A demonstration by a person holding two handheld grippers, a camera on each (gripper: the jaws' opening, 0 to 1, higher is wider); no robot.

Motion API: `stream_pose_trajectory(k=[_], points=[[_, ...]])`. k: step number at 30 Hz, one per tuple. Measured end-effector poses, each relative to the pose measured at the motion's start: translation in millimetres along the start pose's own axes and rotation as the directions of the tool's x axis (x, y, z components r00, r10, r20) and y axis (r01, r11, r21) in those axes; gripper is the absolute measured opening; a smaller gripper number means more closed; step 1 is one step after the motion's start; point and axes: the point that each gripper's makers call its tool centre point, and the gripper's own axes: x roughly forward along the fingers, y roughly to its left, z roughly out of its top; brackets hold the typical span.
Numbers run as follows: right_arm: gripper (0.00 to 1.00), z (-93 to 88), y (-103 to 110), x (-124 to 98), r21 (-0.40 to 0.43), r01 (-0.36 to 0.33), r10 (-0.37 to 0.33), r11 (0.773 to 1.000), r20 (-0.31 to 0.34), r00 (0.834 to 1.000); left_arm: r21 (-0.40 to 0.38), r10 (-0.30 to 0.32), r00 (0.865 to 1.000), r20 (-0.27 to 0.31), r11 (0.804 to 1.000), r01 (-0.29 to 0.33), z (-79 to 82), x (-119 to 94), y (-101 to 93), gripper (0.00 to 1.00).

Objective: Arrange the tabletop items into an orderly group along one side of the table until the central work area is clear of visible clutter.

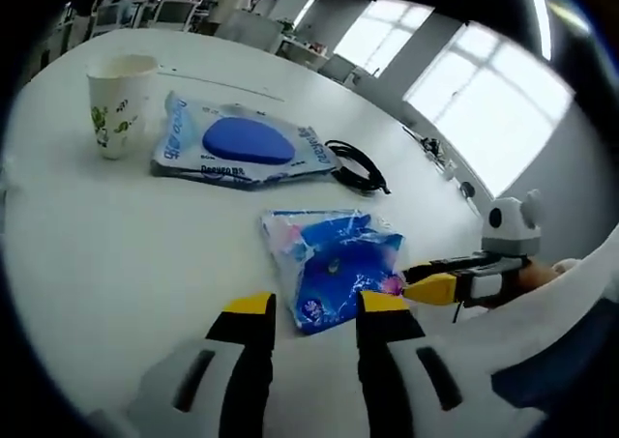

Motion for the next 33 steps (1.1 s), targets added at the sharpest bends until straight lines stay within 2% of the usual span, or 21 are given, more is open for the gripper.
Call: stream_pose_trajectory(k=[1, 3, 4, 9, 15, 20, 24, 30, 33], points=[[0.35, 0.5, 0.9, -0.9, -0.003, -0.004, 0.004, 1.0, 0.004, 1.0, 0.0, 0.002, 1.0, 0.005, 1.0, -0.002, 1.3, -2.3, 0.3, 0.35], [0.36, 5.5, 13.9, -6.4, -0.024, -0.064, 0.065, 0.998, 0.038, 0.997, -0.031, 0.005, 1.0, 0.026, 1.0, -0.004, 5.8, -8.1, 0.7, 0.41], [0.37, 7.8, 17.8, -10.5, -0.041, -0.072, 0.074, 0.997, 0.051, 0.996, -0.048, 0.004, 0.999, 0.052, 0.999, -0.002, 9.9, -12.2, -0.1, 0.46], [0.4, 19.7, 20.6, -23.4, -0.101, -0.059, 0.068, 0.993, 0.089, 0.994, -0.04, 0.019, 0.996, 0.092, 0.999, -0.015, 13.6, -26.7, 1.1, 0.52], [0.4, 48.1, 2.0, -35.1, -0.159, -0.008, 0.029, 0.987, 0.127, 0.992, -0.055, 0.019, 0.991, 0.129, 0.998, -0.012, 11.5, -42.9, 0.8, 0.56], [0.45, 71.8, -18.2, -38.6, -0.193, 0.03, -0.001, 0.981, 0.148, 0.989, -0.064, 0.028, 0.987, 0.159, 0.998, -0.018, 6.5, -57.8, 1.0, 0.59], [0.5, 84.3, -29.7, -36.2, -0.234, 0.054, -0.021, 0.971, 0.14, 0.99, -0.068, 0.022, 0.981, 0.191, 0.998, -0.009, 1.6, -71.5, -1.6, 0.62], [0.52, 90.4, -47.0, -21.3, -0.323, 0.066, -0.05, 0.944, 0.057, 0.997, -0.107, 0.009, 0.964, 0.264, 0.994, 0.02, 3.4, -91.6, -4.1, 0.63], [0.52, 96.1, -52.7, -13.9, -0.366, 0.063, -0.058, 0.929, 0.025, 0.998, -0.129, 0.019, 0.961, 0.274, 0.992, 0.018, 0.2, -99.3, -1.8, 0.61]])
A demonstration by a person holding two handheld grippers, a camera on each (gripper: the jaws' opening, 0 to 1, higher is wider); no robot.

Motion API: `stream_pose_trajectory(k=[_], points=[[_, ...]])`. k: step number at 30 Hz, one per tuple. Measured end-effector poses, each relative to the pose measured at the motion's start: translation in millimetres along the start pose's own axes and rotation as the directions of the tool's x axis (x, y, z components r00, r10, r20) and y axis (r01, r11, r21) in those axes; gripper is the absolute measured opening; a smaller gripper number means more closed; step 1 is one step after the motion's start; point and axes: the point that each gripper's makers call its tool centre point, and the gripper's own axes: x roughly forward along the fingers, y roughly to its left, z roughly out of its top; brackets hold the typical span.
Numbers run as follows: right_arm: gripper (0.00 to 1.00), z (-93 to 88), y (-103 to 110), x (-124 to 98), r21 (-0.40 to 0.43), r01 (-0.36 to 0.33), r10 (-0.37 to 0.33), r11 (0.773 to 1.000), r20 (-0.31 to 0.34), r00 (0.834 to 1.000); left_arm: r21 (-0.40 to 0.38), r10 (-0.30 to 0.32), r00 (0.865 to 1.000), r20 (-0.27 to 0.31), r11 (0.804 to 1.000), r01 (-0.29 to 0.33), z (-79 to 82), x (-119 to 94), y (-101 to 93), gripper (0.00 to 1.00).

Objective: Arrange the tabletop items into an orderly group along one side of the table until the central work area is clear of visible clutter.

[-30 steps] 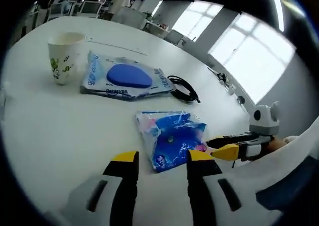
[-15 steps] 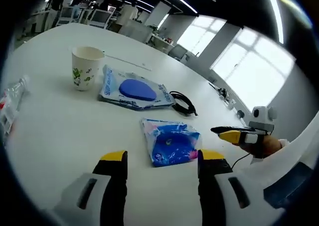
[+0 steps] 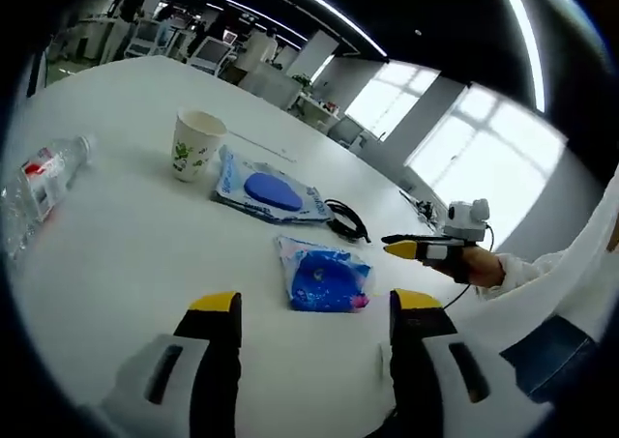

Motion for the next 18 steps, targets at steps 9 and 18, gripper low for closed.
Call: stream_pose_trajectory(k=[9, 18], points=[[0.52, -1.4, -10.7, 21.3, -0.036, -0.036, 0.034, 0.999, -0.076, 0.997, -0.048, 0.022, 0.998, 0.051, 0.999, -0.02, 1.8, -19.1, 5.0, 0.59], [0.45, 8.7, -27.9, 35.9, -0.159, -0.009, -0.009, 0.987, -0.109, 0.994, -0.127, 0.038, 0.996, 0.077, 0.992, -0.028, -3.3, -32.9, 11.0, 0.55]])
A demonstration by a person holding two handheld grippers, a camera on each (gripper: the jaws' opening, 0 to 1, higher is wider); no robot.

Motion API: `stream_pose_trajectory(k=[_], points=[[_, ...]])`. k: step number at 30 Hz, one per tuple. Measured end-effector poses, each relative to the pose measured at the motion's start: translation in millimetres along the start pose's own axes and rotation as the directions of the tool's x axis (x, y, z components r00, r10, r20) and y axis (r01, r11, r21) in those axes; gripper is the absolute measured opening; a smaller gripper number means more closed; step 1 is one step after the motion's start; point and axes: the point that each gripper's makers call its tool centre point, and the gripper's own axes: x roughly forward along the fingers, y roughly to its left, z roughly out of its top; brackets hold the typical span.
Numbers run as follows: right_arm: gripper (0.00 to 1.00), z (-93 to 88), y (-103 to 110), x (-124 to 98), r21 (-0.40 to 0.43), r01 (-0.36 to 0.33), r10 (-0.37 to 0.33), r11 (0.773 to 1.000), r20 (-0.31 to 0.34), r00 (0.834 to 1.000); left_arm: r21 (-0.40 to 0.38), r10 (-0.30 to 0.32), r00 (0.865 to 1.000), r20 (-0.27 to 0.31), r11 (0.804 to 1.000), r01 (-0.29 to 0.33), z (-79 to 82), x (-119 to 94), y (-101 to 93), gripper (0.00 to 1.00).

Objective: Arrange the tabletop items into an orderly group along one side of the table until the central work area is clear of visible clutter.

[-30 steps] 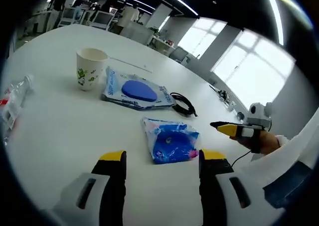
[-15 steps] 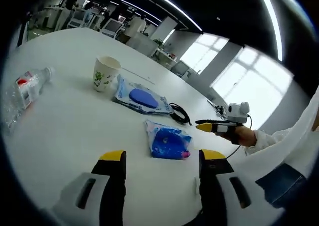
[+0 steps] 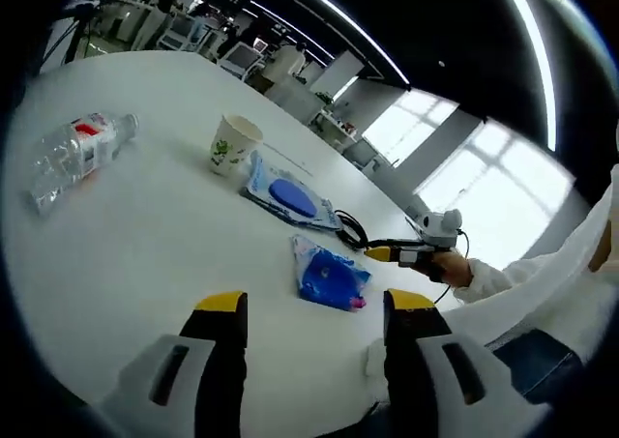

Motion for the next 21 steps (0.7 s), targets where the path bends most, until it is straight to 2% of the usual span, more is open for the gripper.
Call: stream_pose_trajectory(k=[4, 5, 8, 11, 15, 18, 20, 21], points=[[0.45, 12.6, -7.7, 1.6, -0.101, 0.02, -0.02, 0.995, -0.003, 1.0, 0.001, -0.008, 1.0, 0.018, 1.0, 0.008, 3.4, -1.0, -4.8, 0.54], [0.46, 11.6, -8.8, 5.4, -0.115, 0.006, -0.009, 0.993, -0.024, 1.0, 0.005, -0.01, 1.0, 0.013, 1.0, 0.01, 2.2, -1.4, -5.5, 0.53], [0.48, 7.8, -9.8, 14.3, -0.098, -0.018, 0.012, 0.995, -0.059, 0.998, 0.006, -0.018, 1.0, 0.008, 1.0, 0.018, 1.2, -1.0, -6.6, 0.51], [0.48, 2.8, -10.9, 21.8, -0.115, -0.024, 0.013, 0.993, -0.096, 0.995, -0.006, -0.025, 1.0, 0.019, 1.0, 0.025, 2.2, -0.6, -8.0, 0.51], [0.46, -0.7, -12.9, 30.4, -0.11, -0.026, 0.013, 0.994, -0.119, 0.993, -0.005, -0.029, 0.999, 0.013, 1.0, 0.029, 0.2, 0.1, -8.5, 0.5], [0.44, -12.7, -18.4, 35.4, -0.162, -0.008, -0.023, 0.987, -0.189, 0.982, -0.016, -0.021, 1.0, 0.005, 1.0, 0.021, -2.7, 1.7, -6.4, 0.49], [0.41, -11.7, -21.1, 37.6, -0.2, 0.008, -0.046, 0.98, -0.186, 0.981, -0.024, -0.014, 1.0, -0.001, 1.0, 0.014, -3.9, 2.1, -4.6, 0.49], [0.41, -9.1, -17.9, 37.5, -0.188, -0.006, -0.029, 0.982, -0.186, 0.982, -0.023, -0.015, 1.0, 0.002, 1.0, 0.015, -3.9, 2.3, -4.2, 0.49]])
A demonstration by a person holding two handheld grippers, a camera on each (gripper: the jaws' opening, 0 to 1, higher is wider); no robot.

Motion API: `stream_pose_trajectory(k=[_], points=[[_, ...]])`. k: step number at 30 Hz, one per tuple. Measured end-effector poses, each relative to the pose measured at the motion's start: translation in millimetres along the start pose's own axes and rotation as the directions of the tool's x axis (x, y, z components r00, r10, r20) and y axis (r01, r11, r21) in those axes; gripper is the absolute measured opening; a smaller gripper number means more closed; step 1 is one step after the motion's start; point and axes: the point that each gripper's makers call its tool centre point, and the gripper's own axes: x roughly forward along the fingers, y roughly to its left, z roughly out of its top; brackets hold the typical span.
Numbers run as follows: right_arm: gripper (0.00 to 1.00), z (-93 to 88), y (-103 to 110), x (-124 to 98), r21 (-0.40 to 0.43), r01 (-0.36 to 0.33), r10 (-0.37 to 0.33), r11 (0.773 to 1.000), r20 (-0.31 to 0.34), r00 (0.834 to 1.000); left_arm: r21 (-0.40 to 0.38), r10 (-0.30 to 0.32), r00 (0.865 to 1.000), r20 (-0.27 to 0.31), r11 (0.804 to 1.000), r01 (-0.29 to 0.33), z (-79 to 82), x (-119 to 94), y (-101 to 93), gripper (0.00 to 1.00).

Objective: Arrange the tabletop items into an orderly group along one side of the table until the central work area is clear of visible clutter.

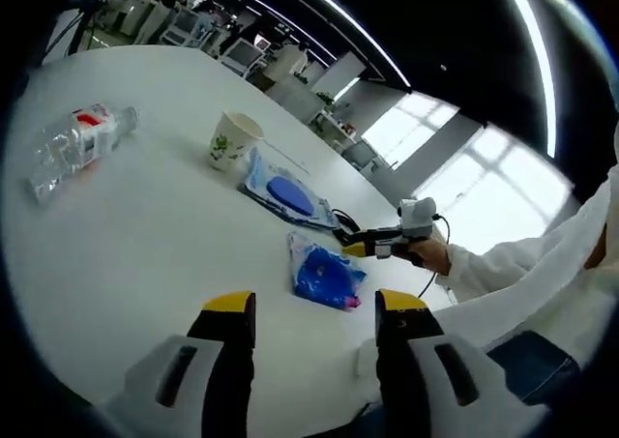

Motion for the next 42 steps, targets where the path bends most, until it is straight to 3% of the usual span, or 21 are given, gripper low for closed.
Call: stream_pose_trajectory(k=[6, 12, 13, 19, 23, 30, 37, 42], points=[[0.32, 0.2, -6.3, -2.5, 0.028, 0.016, -0.017, 0.999, 0.025, 1.0, 0.001, 0.006, 1.0, -0.009, 1.0, -0.006, -3.0, 1.5, 1.3, 0.47], [0.05, -2.3, -15.4, -4.1, 0.04, 0.057, -0.058, 0.998, 0.027, 0.998, -0.026, 0.013, 1.0, -0.025, 1.0, -0.013, -8.5, 5.1, 5.1, 0.46], [0.05, -2.9, -14.4, -3.7, 0.095, 0.052, -0.054, 0.994, 0.022, 0.998, -0.029, 0.013, 1.0, -0.026, 0.999, -0.014, -9.1, 5.5, 5.4, 0.45], [0.03, -3.3, -17.9, -15.1, 0.127, 0.099, -0.104, 0.987, 0.039, 0.994, -0.058, 0.007, 0.999, -0.033, 0.998, -0.009, -12.8, 9.6, 8.9, 0.45], [0.02, -0.3, -25.2, -38.9, 0.202, 0.145, -0.168, 0.968, 0.101, 0.98, -0.086, -0.018, 0.999, -0.039, 0.996, 0.015, -15.9, 14.4, 7.2, 0.46], [0.01, -10.9, -23.3, -83.1, 0.232, 0.196, -0.231, 0.953, 0.135, 0.964, -0.155, -0.048, 0.998, -0.026, 0.987, 0.044, -14.5, 22.7, 12.6, 0.47], [0.01, -15.3, 1.1, -122.3, 0.182, 0.24, -0.269, 0.953, 0.152, 0.951, -0.156, -0.091, 0.996, 0.023, 0.983, 0.093, -0.5, 33.7, 10.7, 0.48], [0.01, -23.3, 27.4, -137.4, 0.131, 0.252, -0.269, 0.959, 0.132, 0.954, -0.121, -0.148, 0.988, -0.032, 0.982, 0.143, -12.9, 42.3, 0.4, 0.48]])
